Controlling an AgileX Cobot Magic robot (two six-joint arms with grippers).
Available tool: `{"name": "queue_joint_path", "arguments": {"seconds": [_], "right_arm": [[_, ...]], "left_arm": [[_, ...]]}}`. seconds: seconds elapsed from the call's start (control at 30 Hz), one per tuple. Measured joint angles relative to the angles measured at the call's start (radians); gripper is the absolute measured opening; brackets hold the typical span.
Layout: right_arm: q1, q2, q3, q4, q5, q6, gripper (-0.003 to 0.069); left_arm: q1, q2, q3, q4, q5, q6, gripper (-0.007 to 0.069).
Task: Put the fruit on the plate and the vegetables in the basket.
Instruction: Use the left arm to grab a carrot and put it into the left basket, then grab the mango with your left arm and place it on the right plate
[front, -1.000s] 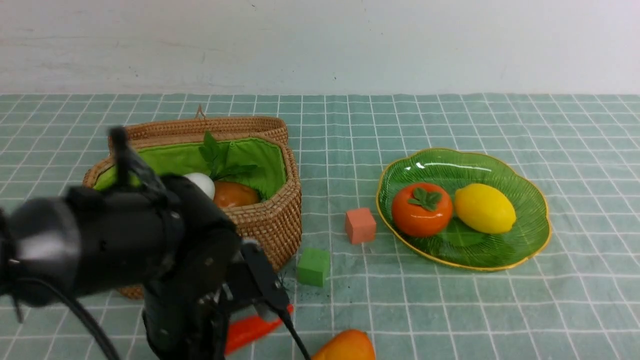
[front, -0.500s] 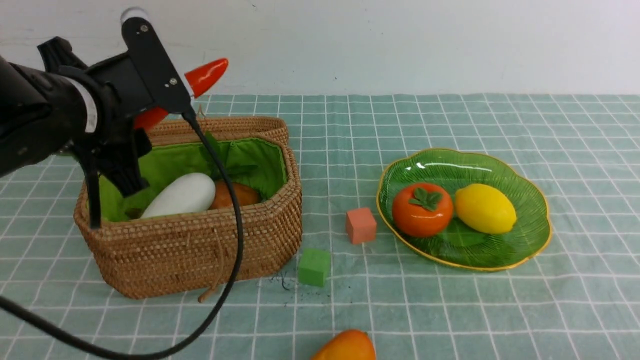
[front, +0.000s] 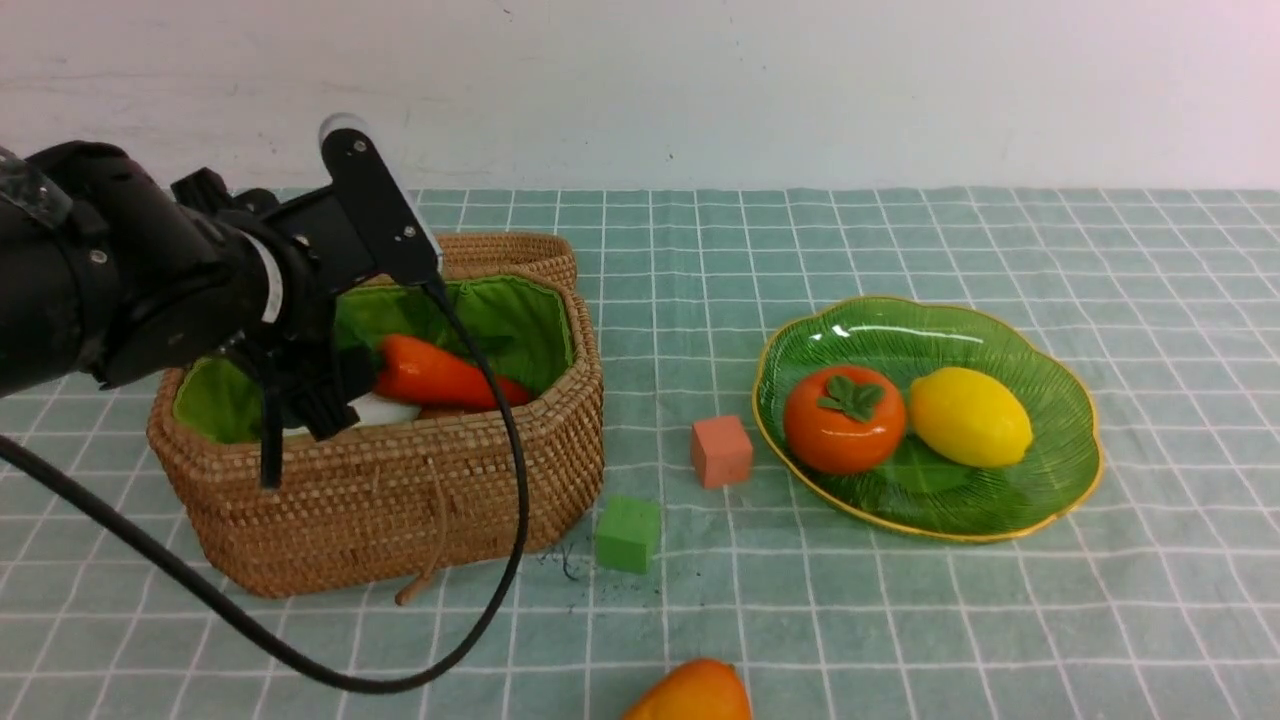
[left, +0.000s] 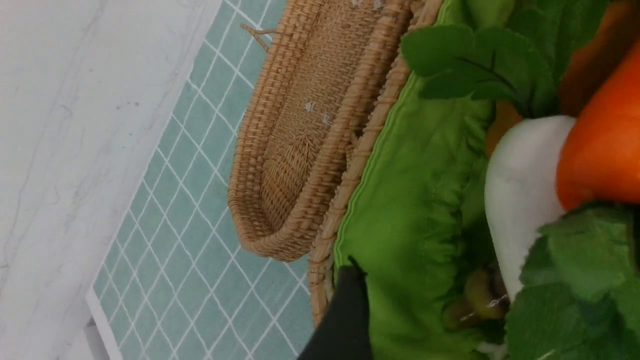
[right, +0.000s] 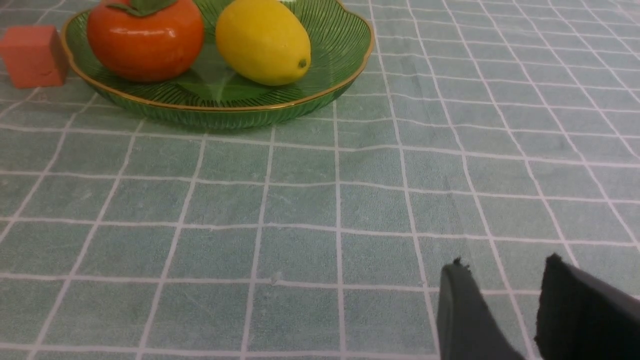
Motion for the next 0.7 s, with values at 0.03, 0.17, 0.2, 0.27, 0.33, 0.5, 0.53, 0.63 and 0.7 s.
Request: {"name": "queue_joint_path", "arguments": {"seconds": [0.03,0.17,0.2,0.27,0.33,0.5,0.53,0.63,0.7], "right_arm": [[0.0,0.0,0.0,0.0,0.0,0.0,0.0237],[0.0,0.0,0.0,0.0,0.0,0.0,0.0237],[0.0,0.0,0.0,0.0,0.0,0.0,0.0237],[0.0,0.0,0.0,0.0,0.0,0.0,0.0237],[0.0,0.0,0.0,0.0,0.0,0.0,0.0237],[0.0,0.0,0.0,0.0,0.0,0.0,0.0237],[0.0,0.0,0.0,0.0,0.0,0.0,0.0237],[0.0,0.0,0.0,0.0,0.0,0.0,0.0237],[0.0,0.0,0.0,0.0,0.0,0.0,0.0237]], "left_arm": [[-0.016,-0.015,0.0,-0.026,0.027,0.0,0.0667],[-0.135,-0.071,0.0,-0.184,0.203,-0.003,0.0655],[-0.135,-0.073,0.0,-0.195,0.203,-0.003,0.0655],[-0.242,-0.082,0.0,-0.367,0.326,-0.041,0.0635],[-0.322,-0.068,0.0,-0.562,0.363,-0.128,0.0615],[-0.43,-0.02,-0.001,-0.744,0.337,-0.275,0.0594],[-0.455,0.005,-0.001,-0.764,0.311,-0.32,0.0592],[-0.472,0.066,-0.006,-0.766,0.282,-0.384,0.0592],[-0.472,0.103,-0.008,-0.76,0.281,-0.387,0.0592]]}}
